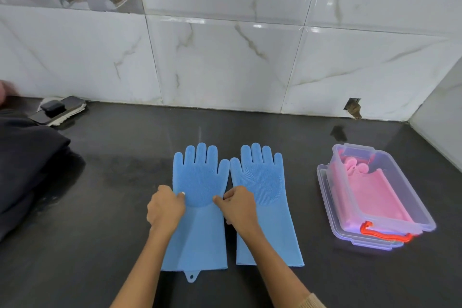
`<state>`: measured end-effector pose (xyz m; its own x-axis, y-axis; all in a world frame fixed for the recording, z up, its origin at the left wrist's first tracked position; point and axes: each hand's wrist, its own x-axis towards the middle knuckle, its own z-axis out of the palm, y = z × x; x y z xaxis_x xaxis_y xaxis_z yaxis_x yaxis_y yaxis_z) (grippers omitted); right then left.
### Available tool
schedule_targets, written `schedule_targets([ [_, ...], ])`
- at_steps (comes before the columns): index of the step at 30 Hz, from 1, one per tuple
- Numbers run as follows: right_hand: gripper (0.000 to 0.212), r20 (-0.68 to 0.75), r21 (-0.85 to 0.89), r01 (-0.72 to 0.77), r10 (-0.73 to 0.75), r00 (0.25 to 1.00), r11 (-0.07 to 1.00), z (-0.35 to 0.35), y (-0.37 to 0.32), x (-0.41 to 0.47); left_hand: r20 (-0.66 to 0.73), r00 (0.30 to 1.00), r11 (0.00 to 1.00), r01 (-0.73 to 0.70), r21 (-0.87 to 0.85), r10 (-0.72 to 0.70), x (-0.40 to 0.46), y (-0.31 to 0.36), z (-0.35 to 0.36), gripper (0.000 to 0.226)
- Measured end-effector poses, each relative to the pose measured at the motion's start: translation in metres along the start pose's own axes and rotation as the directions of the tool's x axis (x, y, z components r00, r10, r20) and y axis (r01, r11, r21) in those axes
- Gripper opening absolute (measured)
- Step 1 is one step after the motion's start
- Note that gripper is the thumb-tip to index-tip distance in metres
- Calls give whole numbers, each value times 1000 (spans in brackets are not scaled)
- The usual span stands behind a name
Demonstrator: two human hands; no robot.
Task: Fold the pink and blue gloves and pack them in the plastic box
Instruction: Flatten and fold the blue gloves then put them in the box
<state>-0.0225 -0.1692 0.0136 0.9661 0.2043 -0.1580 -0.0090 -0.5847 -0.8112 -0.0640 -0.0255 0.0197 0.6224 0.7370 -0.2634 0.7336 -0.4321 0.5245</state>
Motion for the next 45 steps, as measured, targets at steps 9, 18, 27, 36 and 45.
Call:
schedule_targets([
  [9,16,140,237,48,-83,987,970,13,-12,5,156,948,889,-190,-417,276,6,-6,2,18],
  [18,51,42,185,187,-197,979,965,-71,-36,43,232,885,654,-101,-750,403,1,75,-27,23],
  [27,57,-53,157,150,-143,988,976,-113,42,18,432,758,708,-55,-704,489,-25,76,58,43],
  [36,39,-74,90,-107,114,991,990,-101,71,-7,198,867,851,-362,-379,457,-39,43,76,31],
  [45,12,-247,-37,-139,126,961,990,-97,70,-10,77,792,791,-588,-169,605,-37,55,76,41],
])
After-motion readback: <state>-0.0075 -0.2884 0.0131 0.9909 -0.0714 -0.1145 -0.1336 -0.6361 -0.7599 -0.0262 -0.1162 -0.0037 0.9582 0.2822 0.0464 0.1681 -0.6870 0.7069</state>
